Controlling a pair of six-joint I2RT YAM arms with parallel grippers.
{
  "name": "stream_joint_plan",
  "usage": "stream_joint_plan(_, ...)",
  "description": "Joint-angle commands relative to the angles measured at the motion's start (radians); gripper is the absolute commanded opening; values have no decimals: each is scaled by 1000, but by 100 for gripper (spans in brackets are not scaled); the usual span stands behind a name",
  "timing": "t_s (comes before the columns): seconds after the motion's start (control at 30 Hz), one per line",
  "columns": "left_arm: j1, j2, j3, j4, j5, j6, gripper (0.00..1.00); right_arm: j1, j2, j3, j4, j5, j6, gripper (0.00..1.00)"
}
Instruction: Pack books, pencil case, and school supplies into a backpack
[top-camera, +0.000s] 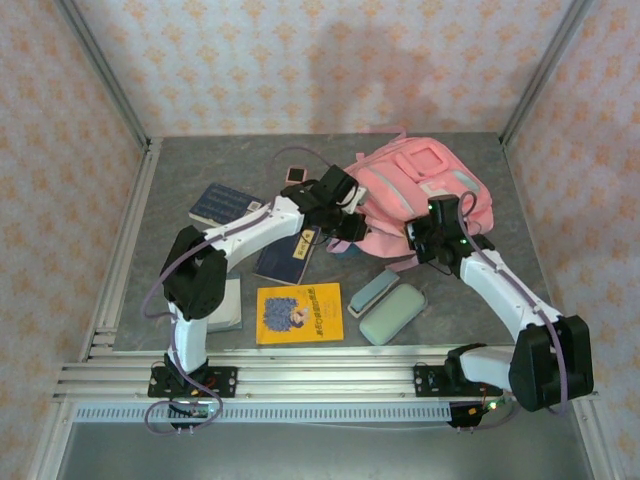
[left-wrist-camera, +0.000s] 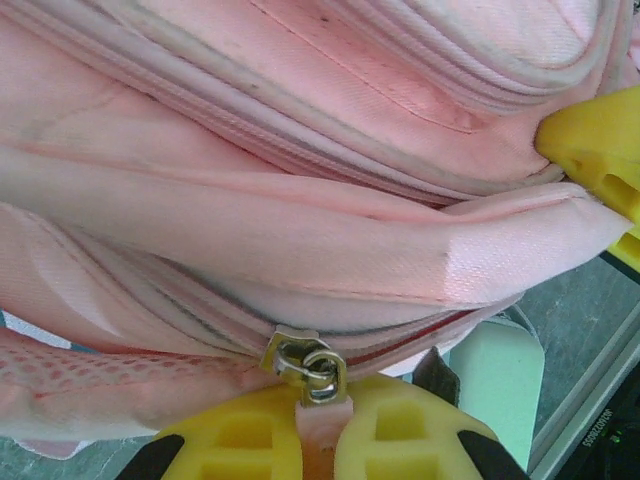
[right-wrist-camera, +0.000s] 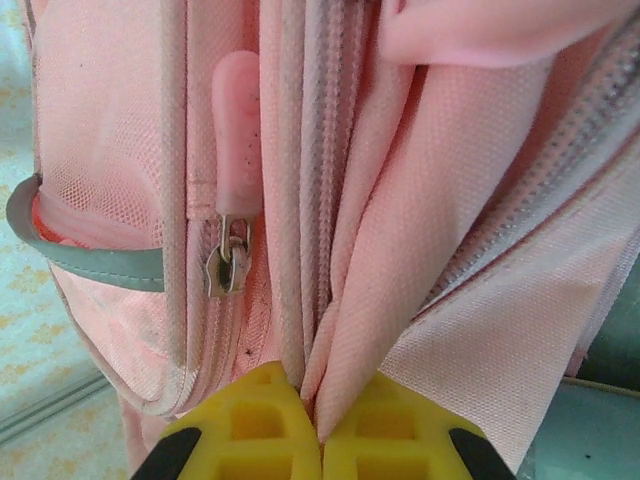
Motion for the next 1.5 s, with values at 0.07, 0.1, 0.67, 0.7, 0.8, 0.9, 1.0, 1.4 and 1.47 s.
stream_joint_plan(0.07, 120, 50, 43, -30, -41, 3, 0, -98, -44, -3, -33, 0, -168, 0)
stream_joint_plan(0.1, 129, 54, 53, -30, -29, -6, 0, -115, -41, 4, -35, -18, -191, 0)
stream_joint_plan(0.67, -5, -120, -43, 45, 48, -28, 0, -248, 285, 320, -49, -314, -466, 26)
stream_joint_plan(0.7, -20, -121, -44, 52, 47, -35, 0, -248, 289, 335, -68, -286, -466, 36)
stream_joint_plan(0.8, -53, -101, -21, 67, 46, -55, 0, -246, 275, 385, -173, -184, -458, 59)
stream_joint_plan(0.9, -56, -66, 20, 56, 31, -63, 0, -223, 201, 394, -262, -90, -427, 63)
stream_joint_plan(1.0, -56, -43, 53, 38, 19, -56, 0, -186, 107, 386, -347, -25, -377, 57)
stream_joint_plan(1.4, -57, -69, 10, 44, 10, -44, 0, 45, 45, 288, -283, -96, -98, 38)
stream_joint_plan(1.47, -57, -79, -2, 44, 5, -44, 0, 94, 78, 299, -253, -97, -63, 40)
